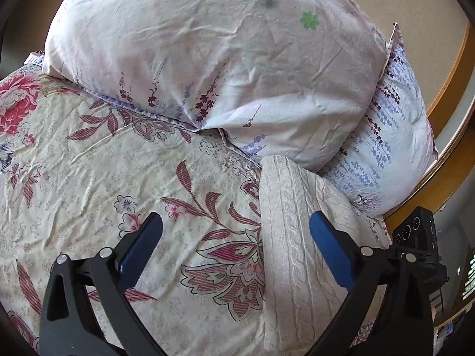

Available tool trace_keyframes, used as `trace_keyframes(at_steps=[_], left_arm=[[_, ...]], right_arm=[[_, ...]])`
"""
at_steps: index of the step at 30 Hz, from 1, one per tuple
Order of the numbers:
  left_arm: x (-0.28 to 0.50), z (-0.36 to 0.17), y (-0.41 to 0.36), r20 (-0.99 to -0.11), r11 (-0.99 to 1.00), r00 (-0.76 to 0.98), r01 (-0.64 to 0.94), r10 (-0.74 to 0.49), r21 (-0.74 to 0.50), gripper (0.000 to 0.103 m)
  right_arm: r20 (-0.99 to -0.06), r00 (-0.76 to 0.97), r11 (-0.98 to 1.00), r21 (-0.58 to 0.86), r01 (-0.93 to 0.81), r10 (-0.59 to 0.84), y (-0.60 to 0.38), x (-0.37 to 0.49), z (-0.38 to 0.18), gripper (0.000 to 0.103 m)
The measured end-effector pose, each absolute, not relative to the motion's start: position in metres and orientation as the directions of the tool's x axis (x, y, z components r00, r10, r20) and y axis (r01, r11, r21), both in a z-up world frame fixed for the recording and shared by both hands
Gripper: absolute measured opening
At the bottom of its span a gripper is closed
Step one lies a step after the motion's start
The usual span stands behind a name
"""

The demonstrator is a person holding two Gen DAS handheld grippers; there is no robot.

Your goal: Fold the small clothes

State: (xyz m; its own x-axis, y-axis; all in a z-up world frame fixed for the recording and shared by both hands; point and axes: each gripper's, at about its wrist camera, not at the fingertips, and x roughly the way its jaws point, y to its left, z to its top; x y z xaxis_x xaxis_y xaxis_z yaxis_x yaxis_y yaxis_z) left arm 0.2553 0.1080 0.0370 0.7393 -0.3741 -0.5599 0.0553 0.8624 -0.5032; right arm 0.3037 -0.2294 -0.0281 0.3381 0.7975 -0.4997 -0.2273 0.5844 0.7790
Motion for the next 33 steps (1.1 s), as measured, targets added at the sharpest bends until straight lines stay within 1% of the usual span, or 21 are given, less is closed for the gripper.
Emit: trace_keyframes(at_steps=[5, 9, 12, 15, 19, 22, 26, 29, 31, 32, 33], left_arm=[[0.254, 0.037, 0.1, -0.57, 0.893, 0.748, 0.067, -0.34, -0.445, 0.101], [0.256, 0.032, 0.1, -0.587, 0.896, 0.737, 0.057, -0.335, -0.44, 0.101], [0.258, 0.03, 0.101, -0.59, 0.893, 0.733, 0.052, -0.338, -0.447, 0.101], [0.258, 0.029, 0.101, -0.594, 0.894, 0.731, 0.049, -0.336, -0.445, 0.101], [0.261, 0.026, 0.099, -0.609, 0.896, 0.717, 0.049, -0.34, -0.442, 0.101], [0.263, 0.023, 0.097, -0.623, 0.898, 0.704, 0.048, -0.34, -0.437, 0.101], [0.265, 0.019, 0.094, -0.641, 0.905, 0.691, 0.048, -0.336, -0.423, 0.101], [0.267, 0.016, 0.094, -0.654, 0.905, 0.677, 0.043, -0.337, -0.422, 0.101], [0.267, 0.014, 0.095, -0.656, 0.903, 0.675, 0.038, -0.338, -0.427, 0.101], [0.267, 0.014, 0.096, -0.656, 0.903, 0.675, 0.036, -0.338, -0.429, 0.101], [0.267, 0.014, 0.096, -0.655, 0.903, 0.676, 0.036, -0.338, -0.428, 0.101]], right_arm=[[-0.38, 0.41, 0.515, 0.805, -0.294, 0.829, -0.247, 0.292, -0.007, 0.015], [-0.329, 0.502, 0.532, 0.775, -0.341, 0.8, -0.272, 0.28, 0.019, 0.015], [-0.299, 0.583, 0.559, 0.758, -0.337, 0.756, -0.306, 0.275, 0.033, 0.015], [-0.307, 0.653, 0.592, 0.758, -0.272, 0.693, -0.349, 0.275, 0.03, 0.015], [-0.361, 0.704, 0.615, 0.777, -0.137, 0.612, -0.404, 0.276, 0.003, 0.015], [-0.423, 0.703, 0.631, 0.774, -0.048, 0.572, -0.433, 0.276, -0.019, 0.015], [-0.475, 0.661, 0.607, 0.794, 0.036, 0.581, -0.442, 0.281, -0.047, 0.015], [-0.464, 0.661, 0.59, 0.806, 0.04, 0.589, -0.447, 0.28, -0.052, 0.015], [-0.427, 0.682, 0.581, 0.814, 0.004, 0.593, -0.449, 0.277, -0.043, 0.014], [-0.41, 0.702, 0.586, 0.81, -0.013, 0.582, -0.452, 0.274, -0.036, 0.008], [-0.392, 0.725, 0.593, 0.804, -0.029, 0.566, -0.455, 0.27, -0.026, 0.008]])
